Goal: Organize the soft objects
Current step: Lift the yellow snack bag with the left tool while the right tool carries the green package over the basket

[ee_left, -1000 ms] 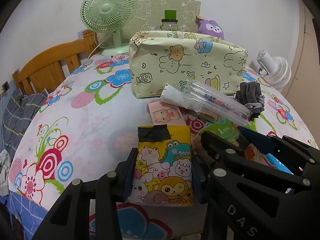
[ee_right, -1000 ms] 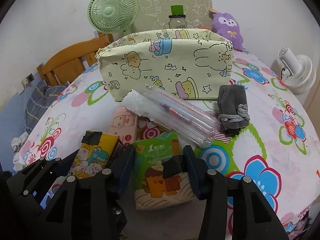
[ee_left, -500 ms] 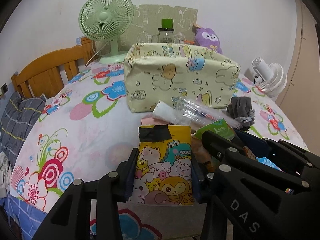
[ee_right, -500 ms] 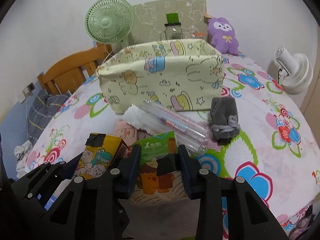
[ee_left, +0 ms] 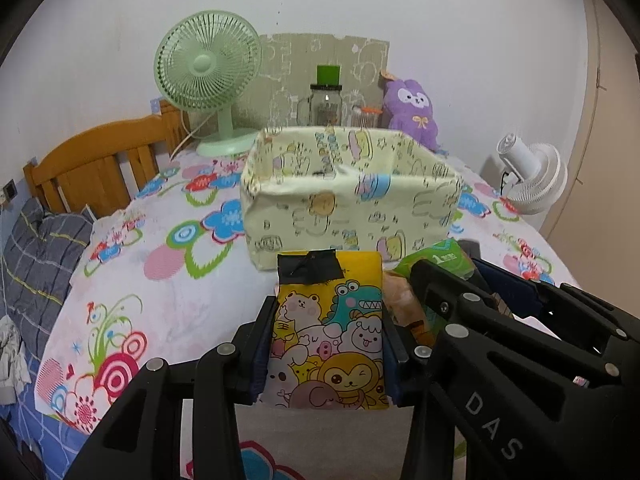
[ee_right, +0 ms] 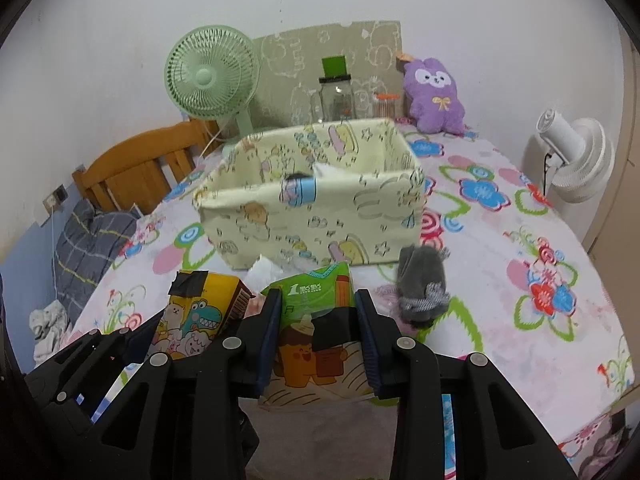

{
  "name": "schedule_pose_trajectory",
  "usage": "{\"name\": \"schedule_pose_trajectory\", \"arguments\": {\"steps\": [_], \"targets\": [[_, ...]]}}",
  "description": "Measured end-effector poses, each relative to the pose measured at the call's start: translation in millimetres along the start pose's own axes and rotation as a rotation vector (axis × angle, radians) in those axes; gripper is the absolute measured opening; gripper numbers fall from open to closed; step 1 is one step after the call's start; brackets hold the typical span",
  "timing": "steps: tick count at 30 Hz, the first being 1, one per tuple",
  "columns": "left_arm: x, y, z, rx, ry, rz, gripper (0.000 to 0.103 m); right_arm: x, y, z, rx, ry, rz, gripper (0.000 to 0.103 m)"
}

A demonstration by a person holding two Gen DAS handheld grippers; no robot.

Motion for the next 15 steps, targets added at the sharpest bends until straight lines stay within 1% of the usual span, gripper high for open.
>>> {"name": "schedule_pose_trajectory", "arguments": {"steps": [15], "targets": [[-36.7, 25.3, -5.8, 0.008, -0.001, -0.072, 0.046, -36.6, 31.1, -1.1, 0.012, 0.001, -0.074, 0.039]]}}
Point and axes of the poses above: each gripper's, at about its wrist camera, not at the fingertips, and y roughly against the way its jaws point, z to its left, x to its underside, the point moved 4 cm from there along -y, roughly the way its jaws point, and after that the axes turned 6 degrees about -x, right-handed, at the moved point
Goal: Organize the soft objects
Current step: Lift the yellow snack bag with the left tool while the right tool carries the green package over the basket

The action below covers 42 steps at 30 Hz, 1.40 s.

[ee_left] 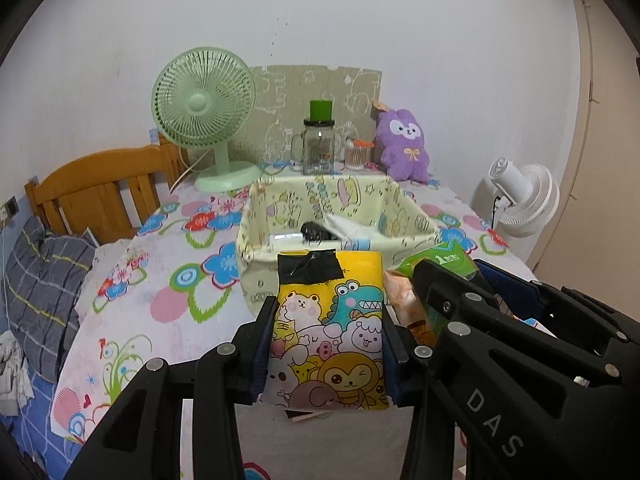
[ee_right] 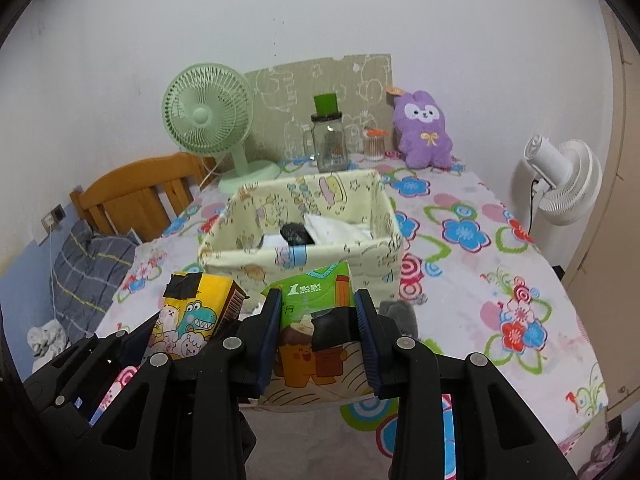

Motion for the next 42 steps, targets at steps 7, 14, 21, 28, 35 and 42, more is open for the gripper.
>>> {"name": "schedule_pose_trajectory", "arguments": {"steps": [7, 14, 21, 28, 35, 42], "targets": [[-14.7, 9.1, -2.0, 0.003, 0.003, -0.024, 0.046, -15.7, 11.1, 2.2, -0.001, 0.009, -0.029, 0.039], [-26.1, 9.5, -5.1, 0.012, 0.010, -0.021, 0.046, -28.3, 14.8, 0.9, -0.008, 0.014, -0.044, 0.039], [-37.1, 5.9, -7.8, 0.010, 0.020, -0.031, 0.046, -40.8, 12.8, -1.8, -0.012, 0.017, -0.063, 0.039], [-47.1, -2.8, -9.7, 0.004, 0.031, -0.033, 0.046, -52.9, 3.2, -6.2, -0.028, 0.019, -0.065, 0.039], [-59.7, -15.5, -11.8, 0.005, 0.035, -0.032, 0.046, -67.3, -8.8, -13.8, -0.036, 0.006, -0.073, 0.039], [-72.2, -33.1, -12.5, 0.003, 0.043, -0.027, 0.046, -80.7, -25.7, -19.6, -0.038, -0.011, -0.071, 0.039]]}}
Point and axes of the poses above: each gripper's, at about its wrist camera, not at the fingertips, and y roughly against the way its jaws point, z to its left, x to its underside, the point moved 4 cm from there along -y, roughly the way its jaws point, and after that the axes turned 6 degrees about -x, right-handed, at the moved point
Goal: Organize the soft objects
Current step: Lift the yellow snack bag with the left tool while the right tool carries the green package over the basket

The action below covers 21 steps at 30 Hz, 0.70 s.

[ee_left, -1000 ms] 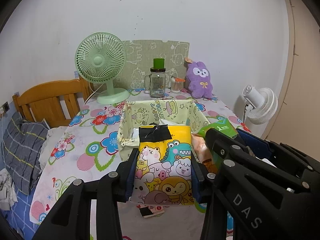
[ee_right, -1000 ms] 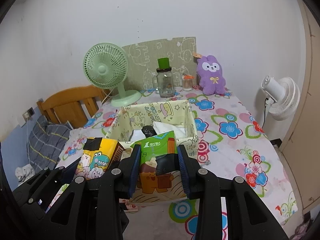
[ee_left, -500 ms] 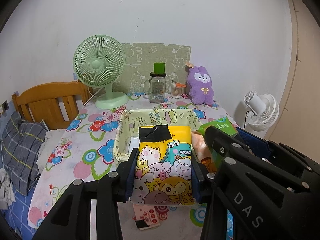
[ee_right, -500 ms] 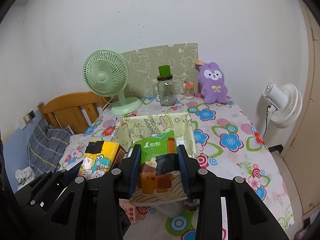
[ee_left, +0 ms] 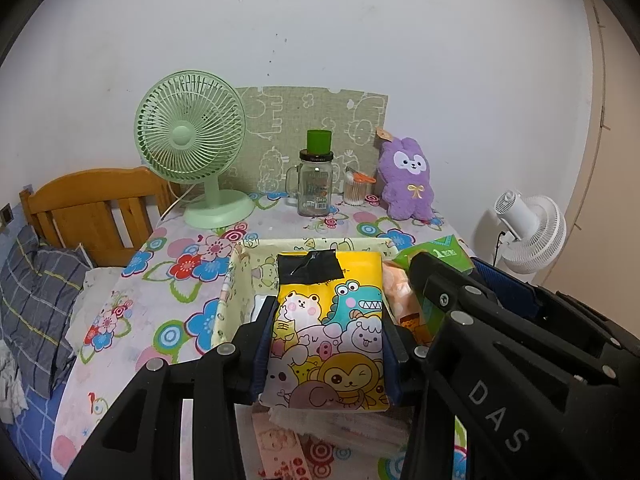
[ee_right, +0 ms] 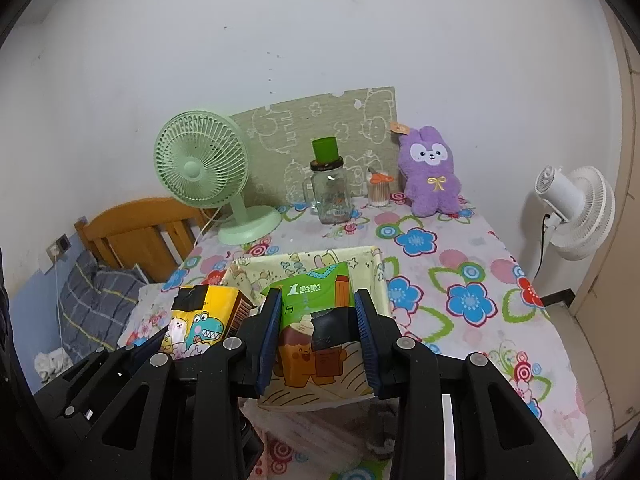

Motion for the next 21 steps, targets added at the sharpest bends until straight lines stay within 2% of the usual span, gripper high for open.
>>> {"name": "schedule_pose_trajectory", "arguments": {"steps": [21], "targets": [[-20.5, -53.9, 5.4, -0.030, 0.003, 0.021, 0.046, -20.4, -60.1, -12.6, -0.009, -0.023, 0.024, 0.039]]}}
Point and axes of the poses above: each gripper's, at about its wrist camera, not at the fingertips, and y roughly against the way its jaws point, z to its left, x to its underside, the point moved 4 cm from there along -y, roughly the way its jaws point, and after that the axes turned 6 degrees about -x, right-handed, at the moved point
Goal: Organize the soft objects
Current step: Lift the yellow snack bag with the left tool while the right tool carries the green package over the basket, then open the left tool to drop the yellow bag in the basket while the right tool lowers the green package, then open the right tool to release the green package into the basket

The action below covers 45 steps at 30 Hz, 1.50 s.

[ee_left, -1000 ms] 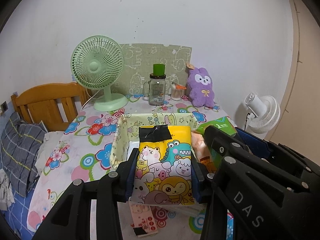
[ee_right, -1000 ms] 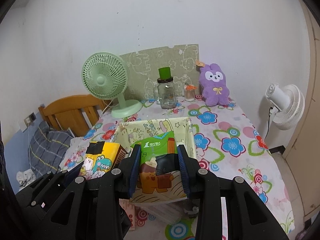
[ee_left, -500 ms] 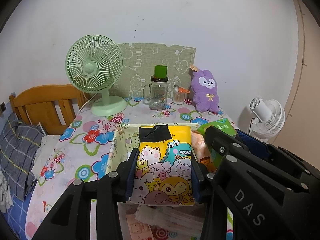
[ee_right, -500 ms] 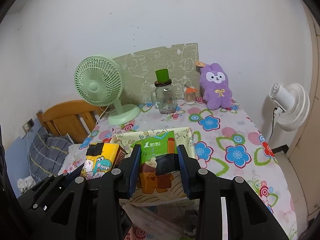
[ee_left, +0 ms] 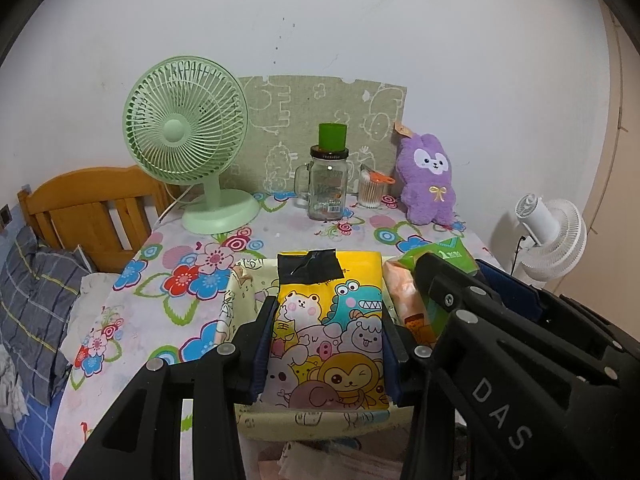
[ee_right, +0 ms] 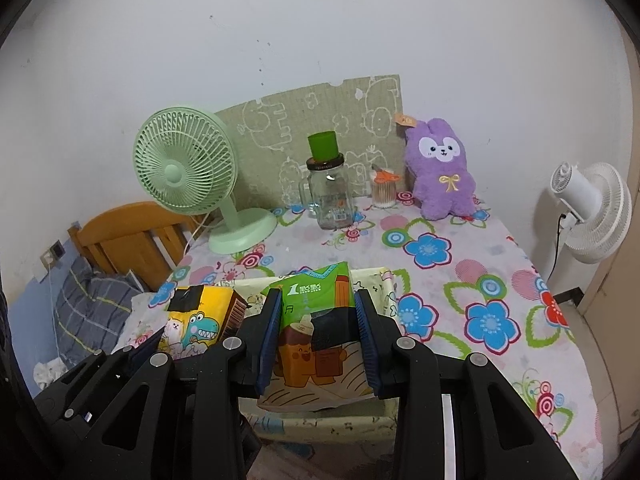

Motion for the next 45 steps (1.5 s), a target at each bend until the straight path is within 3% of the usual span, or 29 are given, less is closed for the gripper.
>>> {"name": "schedule_pose_trajectory", "arguments": {"steps": [17, 19, 21, 27, 39, 44, 45], "targets": [[-2.2, -43.1, 4.0, 0.011, -0.013, 0.051, 0.049, -1.4, -44.1, -7.0, 0.011, -0.015, 0.039, 0.039], [-0.8, -46.4, 5.0, 0.005, -0.016, 0.060, 0.051, -0.1, -49.4, -7.1, 0.004, -0.019, 0.050, 0.039], [0.3, -49.7, 5.8, 0.002, -0.018, 0.069, 0.063, 1.3, -54.6, -6.7, 0.000, -0.018, 0.060, 0.039], [1.7, -56.2, 10.9, -0.017, -0.011, 0.088, 0.081, 2.3, -63.0, -5.2, -0.002, -0.009, 0.064, 0.039], [4.0, -70.2, 21.6, -0.066, -0.040, 0.126, 0.090, 5.1, -85.2, 2.1, -0.006, 0.021, 0.101, 0.039], [5.7, -75.4, 22.0, -0.059, -0.045, 0.142, 0.095, 7.4, -94.5, 3.3, -0.017, 0.031, 0.121, 0.046], [5.6, -75.7, 21.6, -0.063, -0.047, 0.140, 0.095, 7.9, -95.7, 3.6, -0.021, 0.032, 0.126, 0.053]]}}
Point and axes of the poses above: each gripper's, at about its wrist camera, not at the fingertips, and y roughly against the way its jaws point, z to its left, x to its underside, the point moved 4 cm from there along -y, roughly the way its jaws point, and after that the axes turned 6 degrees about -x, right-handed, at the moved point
